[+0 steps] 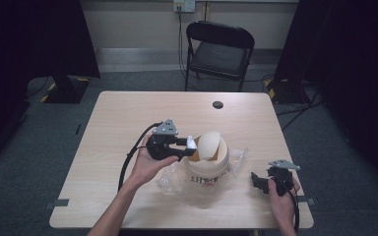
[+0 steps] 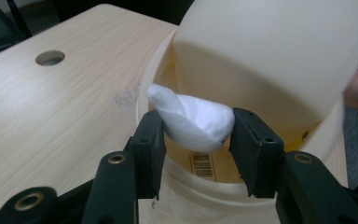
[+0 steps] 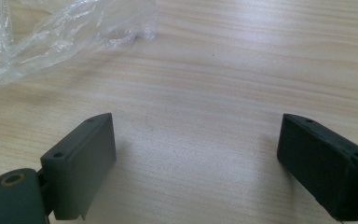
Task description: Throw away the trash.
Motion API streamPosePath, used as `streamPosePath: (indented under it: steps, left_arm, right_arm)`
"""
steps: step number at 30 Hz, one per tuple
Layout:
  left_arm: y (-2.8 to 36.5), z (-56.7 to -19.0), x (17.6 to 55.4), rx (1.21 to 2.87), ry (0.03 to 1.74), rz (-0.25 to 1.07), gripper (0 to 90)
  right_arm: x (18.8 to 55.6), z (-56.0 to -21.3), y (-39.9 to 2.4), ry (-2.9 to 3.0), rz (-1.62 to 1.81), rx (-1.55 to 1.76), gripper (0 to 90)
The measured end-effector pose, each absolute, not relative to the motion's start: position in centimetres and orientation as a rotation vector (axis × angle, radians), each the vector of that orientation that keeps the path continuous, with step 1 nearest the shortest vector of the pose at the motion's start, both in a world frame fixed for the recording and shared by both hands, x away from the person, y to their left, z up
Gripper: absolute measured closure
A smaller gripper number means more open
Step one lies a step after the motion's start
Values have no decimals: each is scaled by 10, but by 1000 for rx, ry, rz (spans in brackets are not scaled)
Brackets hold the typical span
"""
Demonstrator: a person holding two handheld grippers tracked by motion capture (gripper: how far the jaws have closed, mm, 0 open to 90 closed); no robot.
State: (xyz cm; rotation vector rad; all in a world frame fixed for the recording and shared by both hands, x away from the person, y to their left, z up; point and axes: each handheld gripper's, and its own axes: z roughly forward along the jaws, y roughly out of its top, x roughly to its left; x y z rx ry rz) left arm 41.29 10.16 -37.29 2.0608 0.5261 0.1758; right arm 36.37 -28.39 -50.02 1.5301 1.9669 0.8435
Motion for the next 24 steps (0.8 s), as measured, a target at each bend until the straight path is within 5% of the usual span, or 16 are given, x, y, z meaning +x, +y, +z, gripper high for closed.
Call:
streamPosePath:
  steps: [24]
  left_arm:
    - [71,-379,418,2202,451,122,548]
  right_arm:
    - [364,-500,-284,1966,841,1531,107]
